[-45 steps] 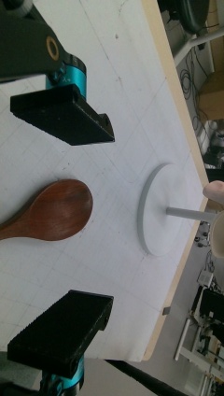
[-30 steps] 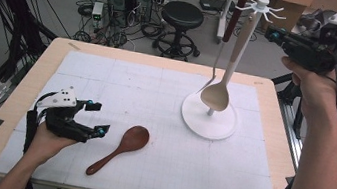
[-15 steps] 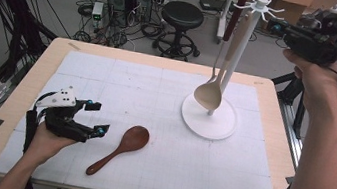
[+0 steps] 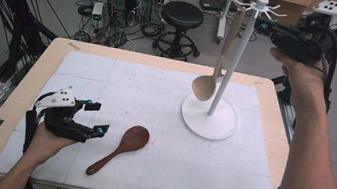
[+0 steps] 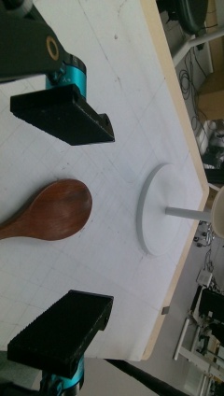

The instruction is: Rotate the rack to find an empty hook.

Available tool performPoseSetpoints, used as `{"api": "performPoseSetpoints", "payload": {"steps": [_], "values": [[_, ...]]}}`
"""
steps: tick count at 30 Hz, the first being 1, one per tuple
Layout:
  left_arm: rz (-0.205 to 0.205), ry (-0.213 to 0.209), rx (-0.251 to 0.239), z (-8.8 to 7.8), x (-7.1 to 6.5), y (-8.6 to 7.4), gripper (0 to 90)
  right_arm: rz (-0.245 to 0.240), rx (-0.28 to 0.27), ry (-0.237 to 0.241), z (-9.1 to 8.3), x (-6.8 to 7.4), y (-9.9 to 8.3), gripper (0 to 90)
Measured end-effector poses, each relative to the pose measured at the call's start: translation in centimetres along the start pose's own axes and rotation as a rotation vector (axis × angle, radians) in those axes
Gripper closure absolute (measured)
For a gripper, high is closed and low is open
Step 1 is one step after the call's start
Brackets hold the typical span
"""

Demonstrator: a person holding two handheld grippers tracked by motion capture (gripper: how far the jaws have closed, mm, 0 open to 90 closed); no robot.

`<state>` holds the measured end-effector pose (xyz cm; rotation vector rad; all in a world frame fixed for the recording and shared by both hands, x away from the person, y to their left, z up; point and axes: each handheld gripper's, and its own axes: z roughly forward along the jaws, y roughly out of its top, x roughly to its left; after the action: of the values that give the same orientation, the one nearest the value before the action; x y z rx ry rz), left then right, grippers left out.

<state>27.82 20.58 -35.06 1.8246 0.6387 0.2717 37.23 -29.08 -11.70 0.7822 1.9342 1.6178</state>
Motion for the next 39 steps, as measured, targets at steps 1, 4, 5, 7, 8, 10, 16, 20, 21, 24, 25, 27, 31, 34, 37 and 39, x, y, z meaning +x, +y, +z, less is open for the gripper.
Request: {"api": "performPoseSetpoints", "payload": {"steps": [1,4,5,7,8,10,16,20,21,24,25,27,31,34,37,39], "values": [[0.0,0.0,0.0,0.0,0.0,0.0,18.6,0.002,-0.001,0.002,0.1,0.1,0.0,90.0],[-0.001,0.0,-0.001,0.0,0.0,0.0,18.6,-0.004,-0.002,-0.002,0.4,0.4,0.1,90.0],[0.001,0.001,-0.001,0.0,0.0,0.0,18.6,-0.007,-0.002,-0.001,0.5,0.4,0.1,90.0],[-0.001,-0.001,-0.001,0.0,0.0,0.0,18.6,-0.008,-0.002,-0.001,0.6,0.5,0.1,90.0],[-0.002,-0.001,-0.002,0.0,0.0,0.0,18.6,-0.006,-0.007,-0.001,0.7,0.5,0.1,90.0],[0.002,0.0,0.001,0.0,0.0,0.0,18.6,-0.006,-0.01,0.0,0.7,0.6,0.1,90.0],[0.002,0.001,0.004,0.0,0.1,0.0,18.6,-0.002,-0.03,0.024,0.1,0.9,-0.5,84.8],[0.002,-0.002,0.005,0.1,0.1,-0.1,18.6,0.01,-0.027,0.042,-0.5,1.3,-1.5,79.9],[0.002,-0.001,0.005,0.1,0.1,-0.1,18.6,0.013,-0.027,0.047,-0.6,1.3,-1.8,78.4],[0.003,0.003,0.003,0.1,0.1,-0.1,18.5,0.017,-0.021,0.063,-0.9,1.7,-2.7,74.3],[0.003,0.003,0.003,0.1,0.1,-0.1,18.6,0.02,-0.016,0.07,-0.9,1.8,-3.0,72.3],[0.004,0.007,0.003,0.1,0.1,-0.1,18.6,0.027,-0.013,0.087,-0.9,2.1,-3.8,69.6],[0.006,0.009,0.007,0.1,0.0,-0.1,18.6,0.03,0.005,0.107,-0.7,2.8,-5.2,63.6],[0.006,0.009,0.01,0.2,0.1,-0.2,18.6,0.037,0.02,0.119,-0.6,3.4,-6.6,56.8],[0.007,0.011,0.009,0.2,0.1,-0.2,18.6,0.049,0.035,0.142,-0.3,3.9,-8.4,55.1],[0.006,0.01,0.009,0.3,0.1,-0.2,18.6,0.046,0.056,0.143,-0.2,4.1,-9.5,54.0]]}}
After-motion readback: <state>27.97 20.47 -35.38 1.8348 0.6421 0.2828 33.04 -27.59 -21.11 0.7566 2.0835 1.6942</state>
